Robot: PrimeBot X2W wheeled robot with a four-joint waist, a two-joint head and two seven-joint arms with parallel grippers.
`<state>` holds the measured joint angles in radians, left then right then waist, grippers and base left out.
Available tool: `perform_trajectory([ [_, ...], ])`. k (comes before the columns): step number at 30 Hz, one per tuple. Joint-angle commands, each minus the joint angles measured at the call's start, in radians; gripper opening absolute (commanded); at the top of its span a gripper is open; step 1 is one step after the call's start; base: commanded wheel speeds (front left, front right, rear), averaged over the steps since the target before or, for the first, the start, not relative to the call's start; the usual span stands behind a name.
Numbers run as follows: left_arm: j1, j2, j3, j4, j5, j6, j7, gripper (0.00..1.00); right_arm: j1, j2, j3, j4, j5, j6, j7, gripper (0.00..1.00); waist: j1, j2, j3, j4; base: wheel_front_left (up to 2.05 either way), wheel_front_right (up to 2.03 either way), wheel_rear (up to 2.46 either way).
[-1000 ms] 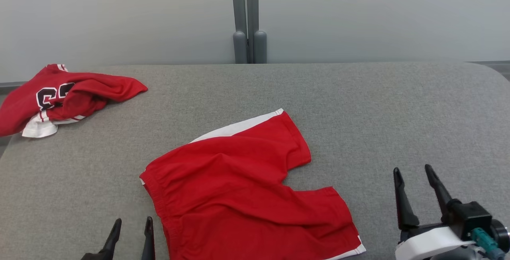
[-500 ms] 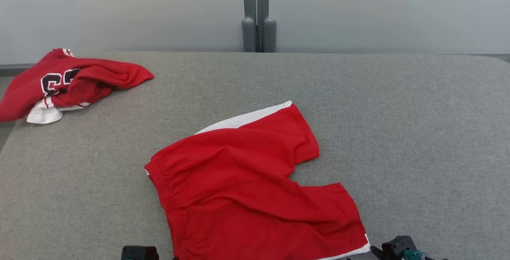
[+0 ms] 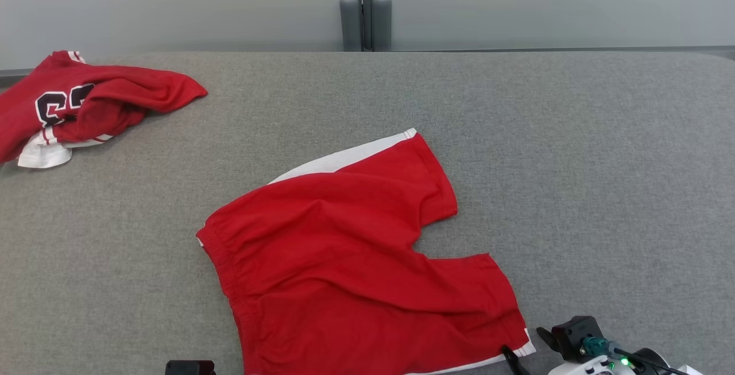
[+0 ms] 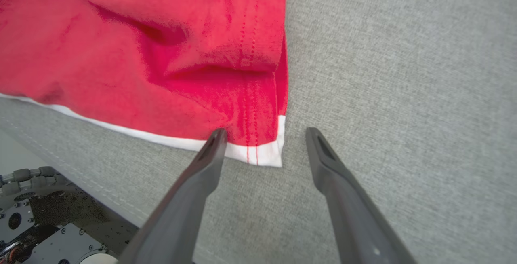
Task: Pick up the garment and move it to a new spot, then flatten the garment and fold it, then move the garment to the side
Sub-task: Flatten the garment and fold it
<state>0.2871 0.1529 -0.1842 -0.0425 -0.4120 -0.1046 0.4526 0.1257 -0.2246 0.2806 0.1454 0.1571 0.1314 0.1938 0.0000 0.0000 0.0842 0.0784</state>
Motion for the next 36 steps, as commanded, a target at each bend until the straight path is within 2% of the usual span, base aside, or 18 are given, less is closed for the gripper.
perform_trajectory([
  [1,-0.019,0.003,0.007,0.010,0.012,0.009,-0.013,1.00,-0.010,0.005,0.002,-0.004,-0.005,-0.001,0.004,1.00,0.0000,0.0000,-0.002,-0.001,0.00,0.00,0.00],
  [5,-0.032,0.010,0.016,0.034,0.019,0.019,-0.032,1.00,-0.018,0.004,0.008,-0.006,-0.009,-0.001,0.004,1.00,0.0000,0.0000,-0.002,-0.001,0.00,0.00,0.00],
  [9,-0.053,0.021,0.006,0.069,0.005,0.008,-0.021,1.00,-0.027,0.000,0.010,-0.007,-0.008,-0.001,0.006,1.00,0.0000,0.0000,0.004,0.001,0.00,0.00,0.00],
  [11,-0.064,0.021,-0.002,0.095,0.001,0.003,-0.020,0.89,-0.033,0.001,0.017,-0.002,-0.009,-0.001,0.014,1.00,0.0000,0.0000,0.005,0.001,0.00,0.00,0.00],
  [13,-0.078,0.026,-0.008,0.117,0.001,0.001,-0.029,0.69,-0.040,0.006,0.031,0.004,0.001,-0.001,0.025,1.00,0.0000,0.0000,0.008,-0.001,0.00,0.00,0.00],
  [15,-0.092,0.027,-0.014,0.139,-0.003,-0.003,-0.030,0.27,-0.048,0.006,0.049,0.013,0.012,-0.001,0.042,1.00,0.0000,0.0000,0.011,-0.003,0.00,0.00,0.00],
  [16,-0.097,0.025,-0.019,0.150,-0.009,-0.005,-0.029,0.00,-0.052,0.004,0.060,0.019,0.020,-0.001,0.053,1.00,0.0000,0.0000,0.011,-0.003,0.00,0.00,0.00],
  [17,-0.100,0.022,-0.019,0.160,-0.017,-0.007,-0.027,0.00,-0.053,0.003,0.071,0.023,0.034,-0.001,0.059,0.81,0.0000,0.0000,0.010,-0.003,0.00,0.00,0.00],
  [18,-0.101,0.023,-0.024,0.171,-0.022,-0.009,-0.022,0.00,-0.054,0.011,0.067,0.025,0.059,-0.001,0.056,0.33,0.0000,0.0000,0.009,-0.003,0.00,0.00,0.00],
  [19,-0.102,0.028,-0.028,0.178,-0.024,-0.009,-0.019,0.00,-0.056,0.013,0.063,0.027,0.065,-0.001,0.050,0.00,0.0000,0.0000,0.007,-0.003,0.00,0.00,0.00],
  [23,-0.089,0.032,-0.035,0.172,-0.072,-0.017,-0.013,0.00,-0.051,0.021,0.033,0.013,0.124,-0.001,0.029,0.00,0.0000,0.0000,-0.010,-0.006,0.00,0.00,0.00],
  [27,-0.061,0.036,-0.016,0.057,-0.133,-0.020,-0.018,0.00,-0.016,0.033,-0.025,-0.080,0.225,-0.001,0.025,0.00,0.0000,0.0000,-0.026,-0.014,0.00,0.00,0.00],
  [29,-0.051,0.042,-0.004,-0.053,-0.170,-0.020,-0.011,0.00,0.006,0.028,-0.055,-0.188,0.305,-0.001,0.043,0.00,0.0000,0.0000,-0.030,-0.020,0.00,0.00,0.00],
  [32,-0.054,0.052,0.006,-0.265,-0.228,-0.023,0.010,0.00,0.037,0.002,-0.114,-0.414,0.456,-0.001,0.093,0.00,0.0000,0.0000,-0.029,-0.033,0.00,0.00,0.00],
  [36,-0.128,0.063,0.039,-0.514,-0.292,-0.014,0.053,0.00,0.019,-0.030,-0.220,-0.702,0.613,-0.001,0.189,0.00,0.0000,0.0000,-0.004,-0.064,0.00,0.00,0.00],
])
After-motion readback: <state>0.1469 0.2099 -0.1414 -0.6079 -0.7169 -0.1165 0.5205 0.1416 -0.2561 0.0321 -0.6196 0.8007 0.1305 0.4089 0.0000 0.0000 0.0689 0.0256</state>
